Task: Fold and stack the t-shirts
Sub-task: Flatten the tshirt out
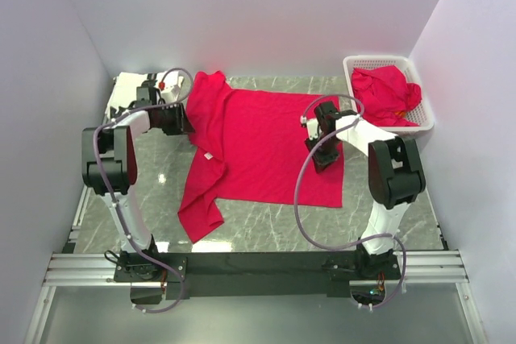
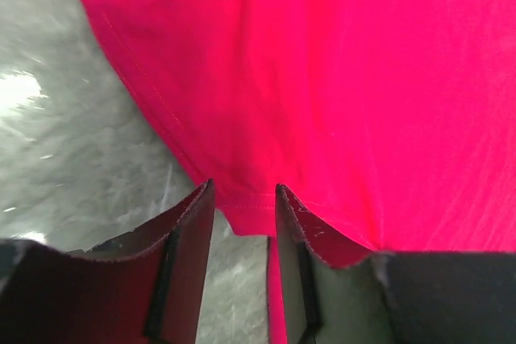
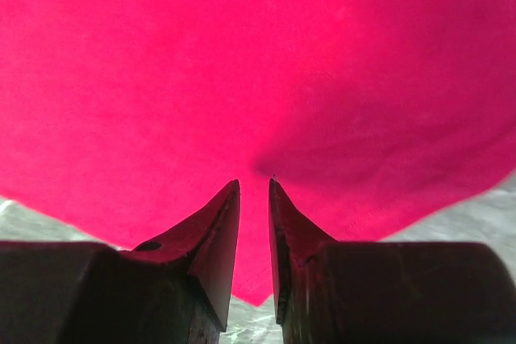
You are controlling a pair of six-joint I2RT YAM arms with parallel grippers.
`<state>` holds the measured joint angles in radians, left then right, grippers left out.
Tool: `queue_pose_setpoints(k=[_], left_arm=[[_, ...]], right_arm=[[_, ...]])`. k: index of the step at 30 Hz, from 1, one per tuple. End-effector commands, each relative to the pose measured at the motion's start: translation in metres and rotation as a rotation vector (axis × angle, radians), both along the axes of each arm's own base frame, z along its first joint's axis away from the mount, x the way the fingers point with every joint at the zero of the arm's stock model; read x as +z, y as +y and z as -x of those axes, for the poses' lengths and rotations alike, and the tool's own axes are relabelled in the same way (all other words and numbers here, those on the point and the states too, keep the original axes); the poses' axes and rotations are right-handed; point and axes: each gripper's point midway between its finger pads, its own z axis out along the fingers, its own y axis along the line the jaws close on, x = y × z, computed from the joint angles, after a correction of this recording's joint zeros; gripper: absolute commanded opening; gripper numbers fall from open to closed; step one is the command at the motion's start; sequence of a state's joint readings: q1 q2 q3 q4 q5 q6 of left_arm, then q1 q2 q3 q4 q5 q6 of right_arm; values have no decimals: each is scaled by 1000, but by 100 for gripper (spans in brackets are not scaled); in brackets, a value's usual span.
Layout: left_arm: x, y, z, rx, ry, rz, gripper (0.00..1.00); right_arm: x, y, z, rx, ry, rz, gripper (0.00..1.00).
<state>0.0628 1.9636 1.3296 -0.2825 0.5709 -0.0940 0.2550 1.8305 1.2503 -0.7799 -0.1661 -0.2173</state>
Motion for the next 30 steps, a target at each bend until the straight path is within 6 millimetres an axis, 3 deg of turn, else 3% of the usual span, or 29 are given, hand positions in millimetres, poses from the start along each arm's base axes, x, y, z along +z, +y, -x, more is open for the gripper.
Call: queue_pose_setpoints(k=[1, 6, 10, 14, 20, 23, 24, 25, 30], left_arm=[[-6, -14, -5, -8, 35, 63, 41], [-39, 0, -4, 23, 132, 2, 35], [-49, 34, -4, 99, 169, -93, 29], [-45, 87, -3, 165, 178, -214, 24], [-24, 125, -13, 149, 103, -360, 22], [-3, 106, -17, 79, 33, -263, 25], [16, 83, -17, 7, -27, -150, 28], [22, 73, -15, -11, -38, -109, 28], [34, 2, -2, -123, -40, 65, 30]], right_arm=[[-13, -2, 1, -16, 21, 25, 28], [-29, -14, 6, -13, 78, 92, 23], [-32, -28, 5, -16, 89, 156, 17], [-29, -45, 0, -24, 78, 211, 14], [-23, -62, -14, -22, 49, 258, 13], [-17, -58, -18, -10, 41, 235, 12], [-14, -56, -20, -8, 36, 223, 12], [-13, -54, -21, -7, 33, 218, 12], [-14, -52, -19, -12, 43, 200, 11]])
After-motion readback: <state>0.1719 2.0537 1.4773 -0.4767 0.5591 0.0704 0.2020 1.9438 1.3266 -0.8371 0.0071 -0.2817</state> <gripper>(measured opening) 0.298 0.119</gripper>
